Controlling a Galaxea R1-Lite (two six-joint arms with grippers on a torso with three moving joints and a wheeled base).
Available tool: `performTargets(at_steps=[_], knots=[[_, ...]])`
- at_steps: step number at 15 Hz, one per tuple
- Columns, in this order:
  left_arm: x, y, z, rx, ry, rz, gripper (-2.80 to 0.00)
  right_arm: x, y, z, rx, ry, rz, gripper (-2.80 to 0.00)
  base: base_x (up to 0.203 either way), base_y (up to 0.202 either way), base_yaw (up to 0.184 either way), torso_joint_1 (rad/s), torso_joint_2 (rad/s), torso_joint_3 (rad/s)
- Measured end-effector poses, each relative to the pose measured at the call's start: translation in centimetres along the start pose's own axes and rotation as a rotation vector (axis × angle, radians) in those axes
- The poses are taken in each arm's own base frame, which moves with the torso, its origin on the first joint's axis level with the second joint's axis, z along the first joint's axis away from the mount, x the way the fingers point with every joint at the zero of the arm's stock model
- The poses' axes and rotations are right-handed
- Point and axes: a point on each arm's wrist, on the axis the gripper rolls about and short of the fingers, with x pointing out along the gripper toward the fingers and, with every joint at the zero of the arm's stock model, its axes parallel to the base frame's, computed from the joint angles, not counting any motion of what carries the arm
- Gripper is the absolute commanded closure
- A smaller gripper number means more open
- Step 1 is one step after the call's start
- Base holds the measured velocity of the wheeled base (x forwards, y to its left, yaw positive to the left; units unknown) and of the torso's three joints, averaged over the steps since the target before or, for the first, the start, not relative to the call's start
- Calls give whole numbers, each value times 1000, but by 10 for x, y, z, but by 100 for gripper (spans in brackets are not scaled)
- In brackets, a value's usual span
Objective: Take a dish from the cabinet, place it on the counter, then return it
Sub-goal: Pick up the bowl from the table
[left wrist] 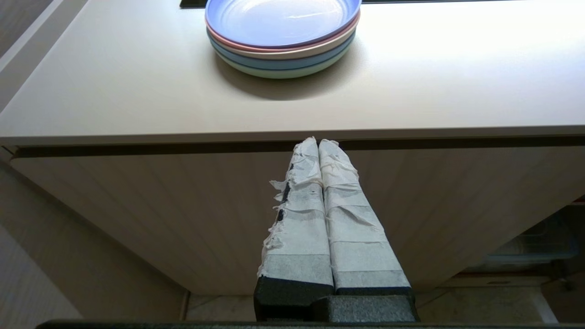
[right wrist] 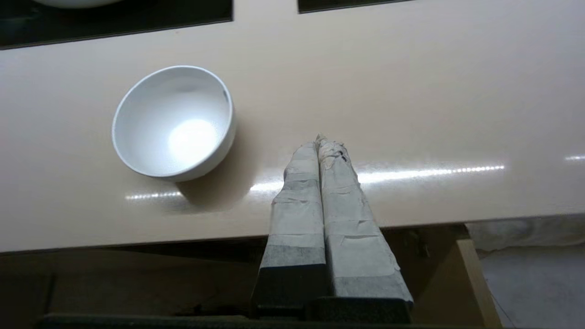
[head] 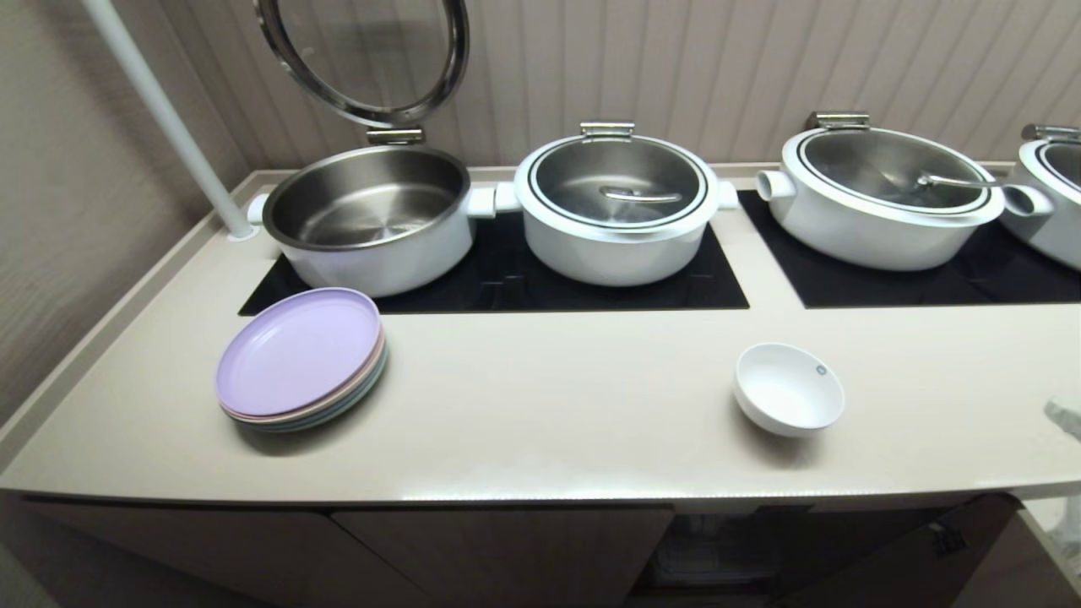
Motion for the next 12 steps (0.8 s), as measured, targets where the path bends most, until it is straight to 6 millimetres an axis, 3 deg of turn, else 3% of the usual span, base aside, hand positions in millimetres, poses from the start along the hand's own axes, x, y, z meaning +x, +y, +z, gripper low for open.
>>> performTargets(at_steps=[7,12], knots=[[0,0,0,0,0,0,0,76,-9,31,24,161,91,0,0,0,0,0,0,0],[0,0,0,1,0,0,0,105,-10,37,81,328,216,0,0,0,0,0,0,0]])
